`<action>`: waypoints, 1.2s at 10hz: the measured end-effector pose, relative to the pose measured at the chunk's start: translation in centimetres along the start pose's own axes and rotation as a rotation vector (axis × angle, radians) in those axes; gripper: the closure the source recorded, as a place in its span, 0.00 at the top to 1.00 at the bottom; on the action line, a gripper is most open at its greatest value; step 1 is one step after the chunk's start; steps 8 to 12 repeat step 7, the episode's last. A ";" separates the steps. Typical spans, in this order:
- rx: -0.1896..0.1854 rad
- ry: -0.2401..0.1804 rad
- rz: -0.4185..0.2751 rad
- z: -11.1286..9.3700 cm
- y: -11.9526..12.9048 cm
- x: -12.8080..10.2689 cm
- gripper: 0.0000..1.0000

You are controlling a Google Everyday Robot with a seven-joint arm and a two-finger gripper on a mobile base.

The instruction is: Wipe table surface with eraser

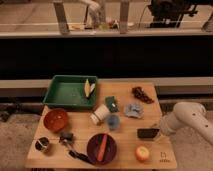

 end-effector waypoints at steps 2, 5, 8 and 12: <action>0.001 0.003 0.030 0.0 -2.2 1.9 0.00; -0.017 -0.027 0.015 1.1 -3.2 1.4 0.00; -0.041 -0.065 -0.022 2.5 -3.6 -1.8 0.00; -0.041 -0.065 -0.022 2.5 -3.6 -1.8 0.00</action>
